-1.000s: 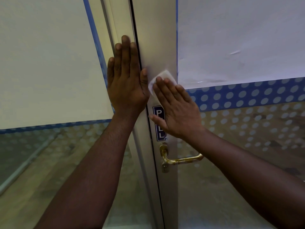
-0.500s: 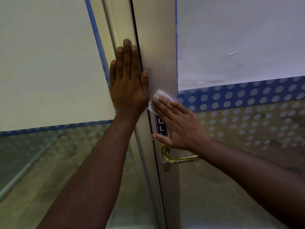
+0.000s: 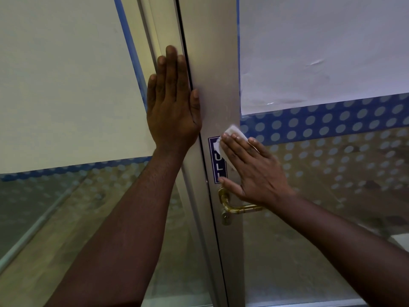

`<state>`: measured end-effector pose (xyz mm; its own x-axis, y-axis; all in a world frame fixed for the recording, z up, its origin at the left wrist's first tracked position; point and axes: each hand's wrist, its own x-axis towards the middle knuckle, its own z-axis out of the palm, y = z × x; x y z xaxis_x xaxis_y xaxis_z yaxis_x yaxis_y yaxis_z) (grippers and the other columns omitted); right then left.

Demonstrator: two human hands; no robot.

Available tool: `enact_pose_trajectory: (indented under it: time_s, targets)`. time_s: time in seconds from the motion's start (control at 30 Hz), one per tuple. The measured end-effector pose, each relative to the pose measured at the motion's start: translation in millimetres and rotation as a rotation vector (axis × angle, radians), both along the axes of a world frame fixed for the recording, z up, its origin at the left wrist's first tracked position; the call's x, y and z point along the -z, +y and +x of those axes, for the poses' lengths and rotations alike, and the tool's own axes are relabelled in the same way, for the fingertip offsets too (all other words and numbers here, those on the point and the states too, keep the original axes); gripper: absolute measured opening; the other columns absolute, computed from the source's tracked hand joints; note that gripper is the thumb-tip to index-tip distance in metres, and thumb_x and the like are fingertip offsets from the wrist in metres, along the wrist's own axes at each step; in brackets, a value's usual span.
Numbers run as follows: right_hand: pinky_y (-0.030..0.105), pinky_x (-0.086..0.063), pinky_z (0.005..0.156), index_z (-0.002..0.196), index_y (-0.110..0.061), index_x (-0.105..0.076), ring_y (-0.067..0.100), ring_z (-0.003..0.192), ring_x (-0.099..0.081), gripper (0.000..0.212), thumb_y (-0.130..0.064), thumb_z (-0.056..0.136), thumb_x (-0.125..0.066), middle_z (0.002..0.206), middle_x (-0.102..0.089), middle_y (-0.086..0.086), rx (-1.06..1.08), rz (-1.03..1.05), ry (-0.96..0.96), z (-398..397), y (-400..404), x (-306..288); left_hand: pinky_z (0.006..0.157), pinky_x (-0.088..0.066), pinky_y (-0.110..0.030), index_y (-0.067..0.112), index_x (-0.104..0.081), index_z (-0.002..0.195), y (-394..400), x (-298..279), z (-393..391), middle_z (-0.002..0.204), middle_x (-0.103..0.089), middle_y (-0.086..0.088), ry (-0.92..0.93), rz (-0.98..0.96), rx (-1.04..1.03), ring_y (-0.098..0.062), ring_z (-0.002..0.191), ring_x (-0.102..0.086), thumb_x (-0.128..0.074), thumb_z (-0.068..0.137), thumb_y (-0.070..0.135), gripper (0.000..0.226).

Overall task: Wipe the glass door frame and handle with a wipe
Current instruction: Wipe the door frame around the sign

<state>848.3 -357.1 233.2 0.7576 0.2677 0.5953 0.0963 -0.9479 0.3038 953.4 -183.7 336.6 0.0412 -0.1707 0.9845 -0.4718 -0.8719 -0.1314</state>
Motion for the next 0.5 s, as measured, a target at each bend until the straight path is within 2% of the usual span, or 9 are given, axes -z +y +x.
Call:
enact_pose_trajectory:
  time_s: [0.23,0.4,0.5]
  targets:
    - [0.036,-0.007,0.121,0.153,-0.008,-0.017,0.018,0.15,-0.001,0.083,-0.066,0.094,-0.022,0.161,-0.009,0.009,0.008,0.089,0.035,-11,9,16,0.124,-0.006,-0.034,0.003,-0.026,0.153,0,1,-1,0.159,-0.028,-0.02,0.0,-0.008,0.018,-0.03,0.149,-0.021,-0.033,0.107,0.028,0.053]
    - [0.035,-0.005,0.121,0.154,-0.009,-0.013,0.018,0.15,-0.003,0.082,-0.065,0.094,-0.017,0.162,-0.008,0.008,-0.002,0.24,-0.084,4,21,-27,0.125,-0.005,-0.034,0.004,-0.023,0.154,0,2,-1,0.161,-0.024,-0.017,0.014,0.0,0.011,-0.028,0.151,-0.017,-0.033,0.106,0.028,0.054]
    - [0.036,-0.005,0.121,0.154,-0.008,-0.011,0.018,0.15,0.0,0.083,-0.066,0.094,-0.014,0.162,-0.004,0.009,-0.01,0.24,-0.062,3,25,-20,0.125,-0.008,-0.036,0.005,-0.02,0.155,1,3,1,0.162,-0.022,-0.016,0.011,-0.001,0.03,-0.023,0.153,-0.01,-0.029,0.107,0.027,0.054]
